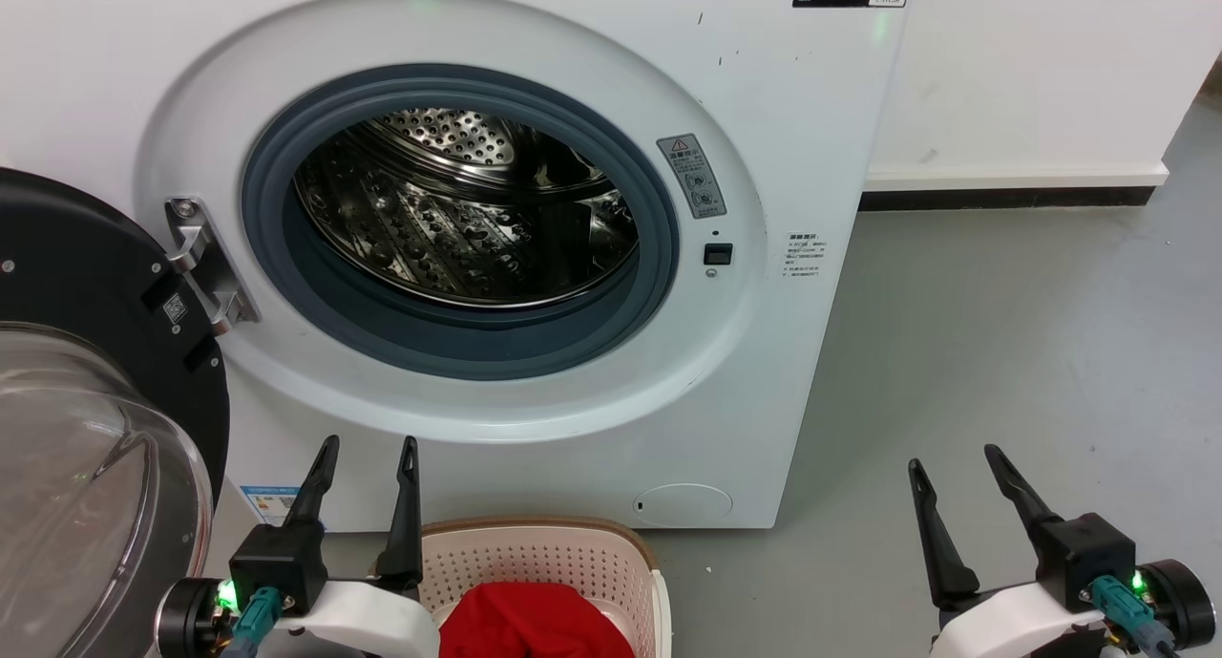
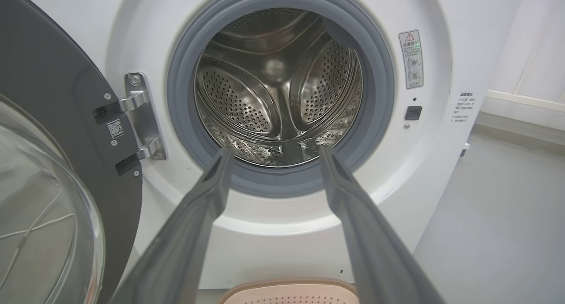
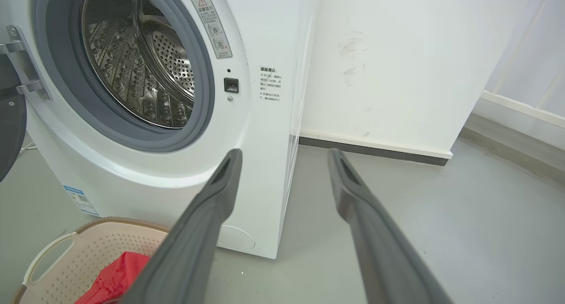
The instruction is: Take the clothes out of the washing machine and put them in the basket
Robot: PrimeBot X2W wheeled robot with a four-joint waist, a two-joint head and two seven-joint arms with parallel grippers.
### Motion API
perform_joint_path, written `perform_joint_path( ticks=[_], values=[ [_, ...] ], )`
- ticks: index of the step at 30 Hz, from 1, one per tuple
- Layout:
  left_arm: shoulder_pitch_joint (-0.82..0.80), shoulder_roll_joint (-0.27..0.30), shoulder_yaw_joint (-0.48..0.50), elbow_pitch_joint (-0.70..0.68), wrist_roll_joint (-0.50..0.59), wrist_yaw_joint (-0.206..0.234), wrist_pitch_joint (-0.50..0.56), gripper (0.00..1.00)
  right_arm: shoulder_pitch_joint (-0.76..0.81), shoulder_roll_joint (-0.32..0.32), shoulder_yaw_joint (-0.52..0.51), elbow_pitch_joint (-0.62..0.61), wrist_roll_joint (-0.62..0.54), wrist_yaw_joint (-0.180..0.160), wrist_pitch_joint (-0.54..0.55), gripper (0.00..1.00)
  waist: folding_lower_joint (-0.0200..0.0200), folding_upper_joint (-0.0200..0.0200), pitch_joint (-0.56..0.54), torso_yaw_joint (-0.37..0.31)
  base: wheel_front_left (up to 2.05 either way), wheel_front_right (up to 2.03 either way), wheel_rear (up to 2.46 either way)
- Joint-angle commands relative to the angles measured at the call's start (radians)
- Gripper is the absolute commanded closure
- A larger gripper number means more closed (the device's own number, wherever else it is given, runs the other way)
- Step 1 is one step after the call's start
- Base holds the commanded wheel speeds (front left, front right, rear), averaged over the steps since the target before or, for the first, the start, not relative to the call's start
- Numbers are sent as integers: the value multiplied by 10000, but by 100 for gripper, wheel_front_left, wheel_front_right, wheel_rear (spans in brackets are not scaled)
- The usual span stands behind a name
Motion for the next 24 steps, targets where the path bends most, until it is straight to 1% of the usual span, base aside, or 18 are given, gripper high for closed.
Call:
perform_joint_path(
  ticks=[1, 6, 14, 15, 18, 24],
  values=[
    [76, 45, 15, -50, -18, 15, -33, 0, 120, 14, 42, -65, 39, -7, 24, 0, 0, 0, 9, 4, 0, 0, 0],
    [127, 85, 17, -126, -78, 129, -21, 0, 134, 13, 121, -46, 114, -7, 11, 0, 0, 0, 10, 63, 0, 0, 0],
    [180, 141, 6, -106, -175, 150, 51, 0, 89, 13, 166, 1, 150, -7, -13, 0, 0, 0, 26, 70, 0, 0, 0],
    [48, 113, -6, -104, -148, 138, 48, 100, 36, 2, 153, 8, 92, 0, 10, 100, 0, 0, 26, 71, 0, 0, 0],
    [109, 48, -12, 146, -199, 129, 84, 100, 146, 2, 171, 238, 143, 2, -7, 100, 0, 0, 29, 72, 0, 0, 0],
    [-42, -43, 223, 310, -1377, -28, 371, 100, 28, -72, 149, 329, 1616, 1, 67, 100, 0, 0, 54, 72, 0, 0, 0]
  ],
)
